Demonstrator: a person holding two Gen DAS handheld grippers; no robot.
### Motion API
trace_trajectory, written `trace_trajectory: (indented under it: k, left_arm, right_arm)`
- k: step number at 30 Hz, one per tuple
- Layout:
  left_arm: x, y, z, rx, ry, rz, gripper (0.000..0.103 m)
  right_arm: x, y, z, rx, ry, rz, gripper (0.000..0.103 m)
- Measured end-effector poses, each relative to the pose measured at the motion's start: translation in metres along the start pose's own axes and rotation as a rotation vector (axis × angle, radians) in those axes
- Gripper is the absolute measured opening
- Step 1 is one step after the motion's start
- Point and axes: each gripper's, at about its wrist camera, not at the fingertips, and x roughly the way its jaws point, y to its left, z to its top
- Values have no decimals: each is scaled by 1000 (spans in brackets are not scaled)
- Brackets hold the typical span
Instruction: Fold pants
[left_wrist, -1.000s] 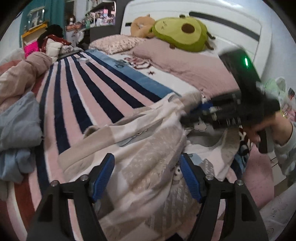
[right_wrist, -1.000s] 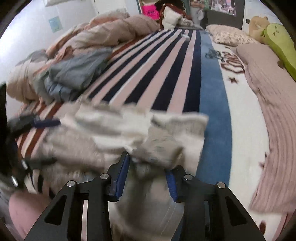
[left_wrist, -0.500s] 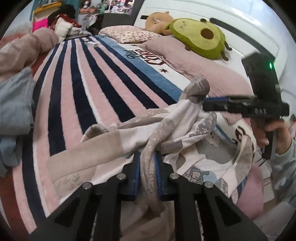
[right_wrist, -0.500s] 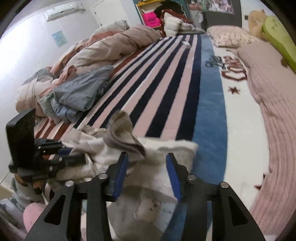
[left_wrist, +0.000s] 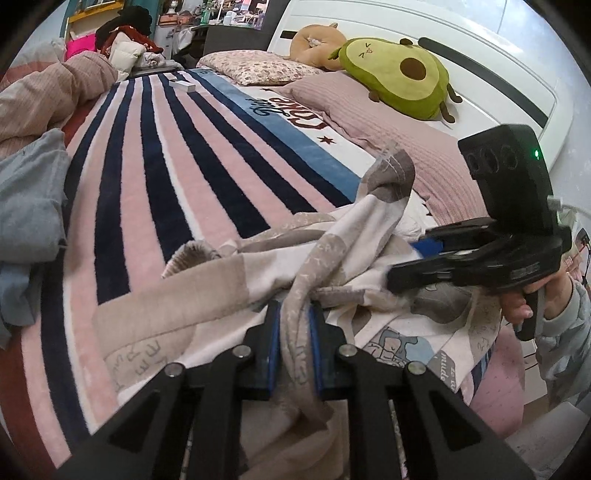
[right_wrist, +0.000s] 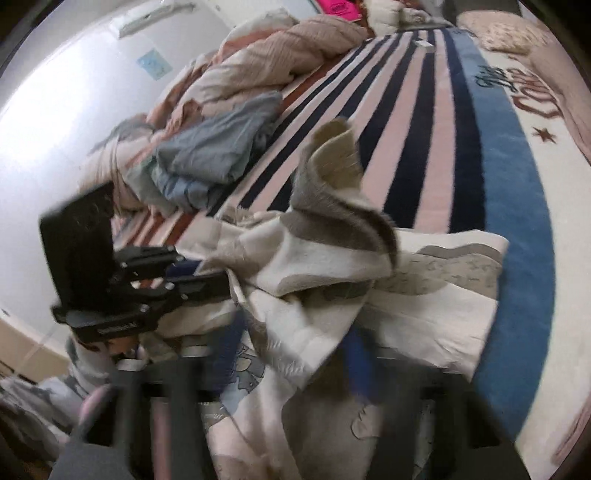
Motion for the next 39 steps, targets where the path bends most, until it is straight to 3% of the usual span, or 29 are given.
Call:
trace_trajectory:
  k: [2, 4, 6, 14, 19, 22, 25, 27, 31, 33, 35, 39]
  left_arm:
    - [-5, 2, 0, -4, -3, -1, 16]
    - [-17, 3, -2, -4, -26, 3, 40]
    - [-33, 2, -4, 5, -64, 15, 50]
    - [-70, 12, -17, -31, -108, 70, 51]
    - [-70, 17, -34, -58, -83, 69, 52]
    - [-63, 17, -42, -78, -60, 71, 62]
    - [-62, 18, -48, -84, -48, 87, 66]
    - [-68, 25, -49, -117, -69, 86, 73]
    - [-76, 44, -45, -220, -117, 49, 77]
    - [-72, 50, -44, -258, -115, 38, 77]
    - [-63, 53, -45, -277, -96, 32, 77]
    - [-47, 53, -50, -290, -67, 20, 77]
  right_arm:
    - [1, 5, -1, -28, -7, -28, 2]
    - [-6, 9, -4, -48, -35, -42, 2]
    - [-18, 9, -10, -25, -55, -15, 1]
    - [-81, 12, -52, 22, -122, -35, 1]
    - [-86, -1, -87, 115, -62, -121, 1]
    - [-82, -15, -104, 167, -37, -165, 2]
    - [-85, -17, -104, 182, -17, -170, 17]
    - [-100, -13, -93, 152, -72, -238, 49]
    - [-112, -10, -61, 99, -163, -313, 51]
    - [-103, -12, -46, 85, -186, -338, 62]
    - [-81, -17, -33, 79, -183, -334, 69]
    - [-40, -26, -20, 127, -160, -284, 69]
